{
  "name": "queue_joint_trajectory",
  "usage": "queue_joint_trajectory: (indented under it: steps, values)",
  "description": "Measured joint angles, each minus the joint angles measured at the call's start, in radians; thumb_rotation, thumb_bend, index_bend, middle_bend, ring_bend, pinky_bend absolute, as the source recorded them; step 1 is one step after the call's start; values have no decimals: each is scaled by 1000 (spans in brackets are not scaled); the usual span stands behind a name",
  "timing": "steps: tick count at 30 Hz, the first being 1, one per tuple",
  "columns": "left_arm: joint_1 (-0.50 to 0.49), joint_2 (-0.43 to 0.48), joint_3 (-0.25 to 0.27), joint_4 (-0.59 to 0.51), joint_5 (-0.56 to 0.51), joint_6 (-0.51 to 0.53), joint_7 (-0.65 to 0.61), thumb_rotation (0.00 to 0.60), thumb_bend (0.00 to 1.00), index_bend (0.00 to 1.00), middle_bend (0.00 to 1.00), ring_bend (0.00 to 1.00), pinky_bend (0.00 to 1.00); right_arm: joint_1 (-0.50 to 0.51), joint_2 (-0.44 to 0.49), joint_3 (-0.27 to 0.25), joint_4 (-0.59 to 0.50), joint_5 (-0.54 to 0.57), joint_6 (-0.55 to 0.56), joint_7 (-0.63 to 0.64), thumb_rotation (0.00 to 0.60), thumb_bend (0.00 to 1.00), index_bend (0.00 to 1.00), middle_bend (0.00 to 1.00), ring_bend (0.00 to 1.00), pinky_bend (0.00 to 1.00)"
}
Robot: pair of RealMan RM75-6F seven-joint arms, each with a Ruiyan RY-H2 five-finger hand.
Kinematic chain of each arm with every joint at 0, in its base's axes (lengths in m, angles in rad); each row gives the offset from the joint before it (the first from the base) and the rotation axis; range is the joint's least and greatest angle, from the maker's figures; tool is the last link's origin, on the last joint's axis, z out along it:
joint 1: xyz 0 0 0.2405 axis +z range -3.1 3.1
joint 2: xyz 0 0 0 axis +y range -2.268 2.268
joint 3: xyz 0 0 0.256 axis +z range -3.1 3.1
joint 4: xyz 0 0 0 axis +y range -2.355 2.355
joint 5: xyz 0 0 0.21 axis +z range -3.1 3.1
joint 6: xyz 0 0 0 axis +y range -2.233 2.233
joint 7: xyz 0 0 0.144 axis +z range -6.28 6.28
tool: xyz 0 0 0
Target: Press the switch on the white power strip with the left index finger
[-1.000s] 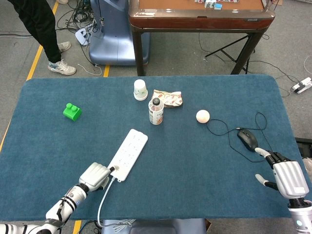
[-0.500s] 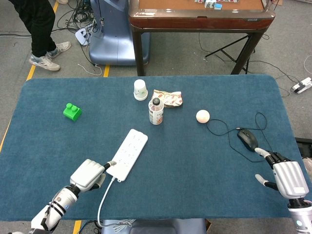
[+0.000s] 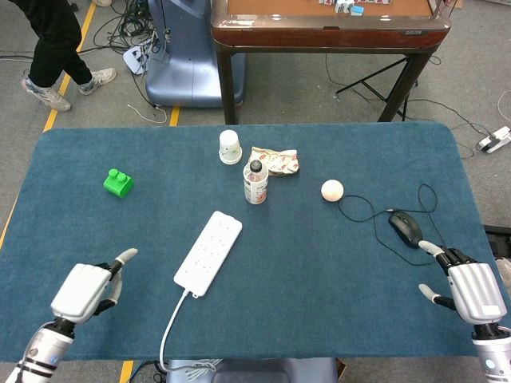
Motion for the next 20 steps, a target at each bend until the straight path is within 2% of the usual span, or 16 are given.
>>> queue_joint_trajectory:
  steps: [5, 10, 14, 20]
  values:
    - [90, -17, -7, 91, 19, 98, -4, 600, 658, 270, 497, 460, 661, 3, -1, 0, -1, 4, -8, -7, 600, 31, 246, 372, 362, 602]
    - [141, -56, -32, 175, 26, 160, -31, 600, 658, 304, 496, 458, 653, 4, -1, 2, -1, 8, -11, -8, 600, 31, 246, 372, 362, 602]
    - [162, -75, -54, 227, 35, 177, -53, 600, 658, 307, 496, 457, 652, 5, 0, 1, 1, 6, -12, -2, 600, 30, 246, 372, 362, 602]
    - [183, -85, -73, 241, 43, 167, -52, 600, 658, 307, 496, 457, 652, 13, 1, 5, 4, 22, -30, 0, 600, 30, 246, 373, 362, 602]
